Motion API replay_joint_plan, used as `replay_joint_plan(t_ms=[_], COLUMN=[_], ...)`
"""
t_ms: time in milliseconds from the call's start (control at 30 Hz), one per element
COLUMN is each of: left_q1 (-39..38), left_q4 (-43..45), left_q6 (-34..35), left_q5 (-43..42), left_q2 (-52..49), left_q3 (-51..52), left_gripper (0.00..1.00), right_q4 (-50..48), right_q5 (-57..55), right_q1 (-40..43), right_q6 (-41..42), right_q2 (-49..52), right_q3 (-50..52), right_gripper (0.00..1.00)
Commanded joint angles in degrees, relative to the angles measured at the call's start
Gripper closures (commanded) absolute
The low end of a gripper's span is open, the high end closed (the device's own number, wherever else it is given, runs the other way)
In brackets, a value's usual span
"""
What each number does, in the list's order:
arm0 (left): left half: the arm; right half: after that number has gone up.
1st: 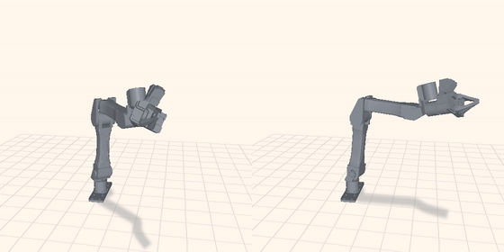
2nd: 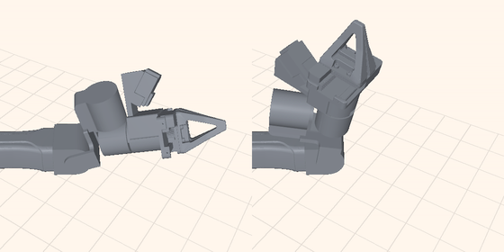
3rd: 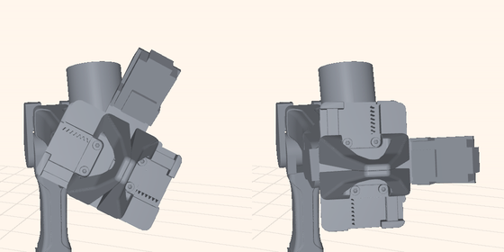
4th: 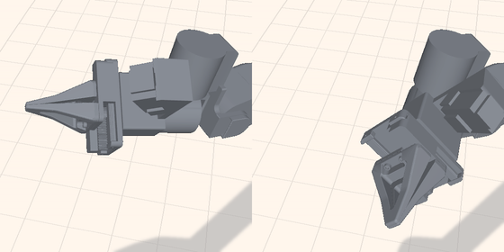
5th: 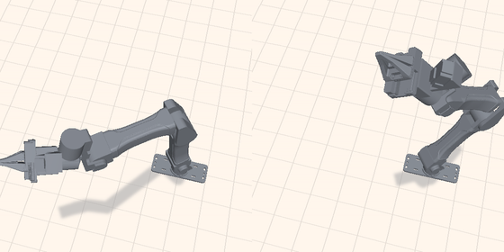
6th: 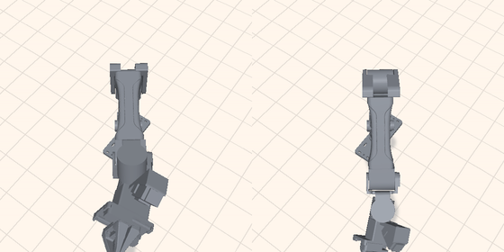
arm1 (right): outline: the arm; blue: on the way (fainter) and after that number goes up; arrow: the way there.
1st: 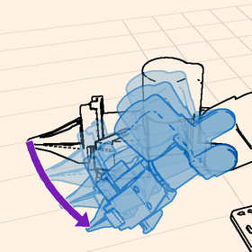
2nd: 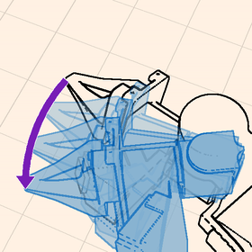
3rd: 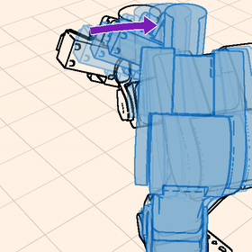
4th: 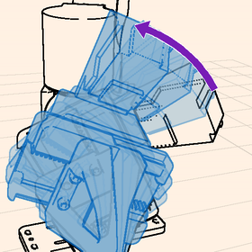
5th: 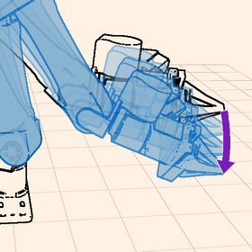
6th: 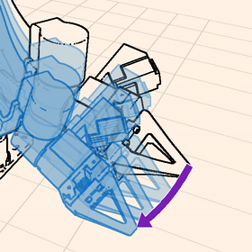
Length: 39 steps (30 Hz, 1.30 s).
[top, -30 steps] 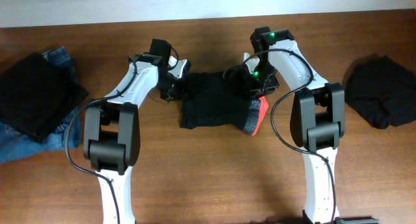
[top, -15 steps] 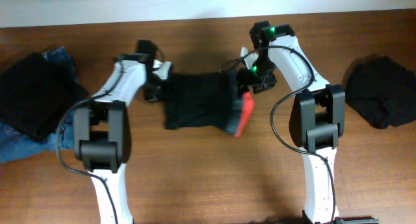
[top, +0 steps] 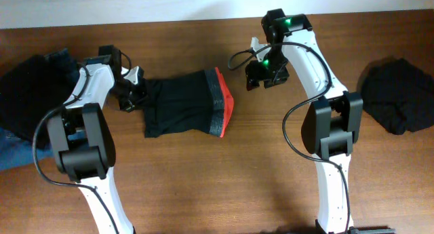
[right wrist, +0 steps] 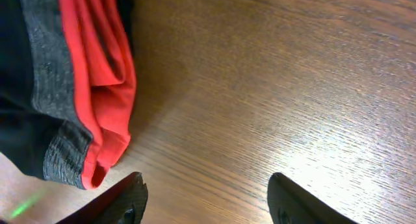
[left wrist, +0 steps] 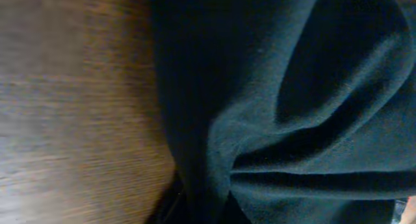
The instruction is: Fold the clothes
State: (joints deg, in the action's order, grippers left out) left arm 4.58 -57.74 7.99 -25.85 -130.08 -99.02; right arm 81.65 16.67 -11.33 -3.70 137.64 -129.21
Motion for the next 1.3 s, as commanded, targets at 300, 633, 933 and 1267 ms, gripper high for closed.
replay_joint_plan(t_ms=[300,633,933,1267], left_q1=[-0.22,-0.24,-0.24,-0.24], left_q4=[1.25,1.05,1.07,1.03], left_q6=[-0.35,-0.37,-0.37,-0.37], left_q5=[0.17,0.17,0.17,0.39], left_q2=[-0.39,-0.39,-0.39,-0.39], left_q3=[-1.97,-1.97,-1.97,-1.97], left_gripper=[0.58,0.58,0.58,0.58], right_q4=[-2.91,-10.75,-18.88,-23.65], right_q5=[7.19,13.18,16.41,19.12], right_q1=[-4.79,-4.79,-5.2,-9.86], right_q6=[-2.05,-1.16,2.29,2.69], right_q2=[1.31,2.73,3.48,3.65], right_q3=[0.37,5.86,13.05,16.17], right_gripper=[0.16,0.18,0.17,0.23])
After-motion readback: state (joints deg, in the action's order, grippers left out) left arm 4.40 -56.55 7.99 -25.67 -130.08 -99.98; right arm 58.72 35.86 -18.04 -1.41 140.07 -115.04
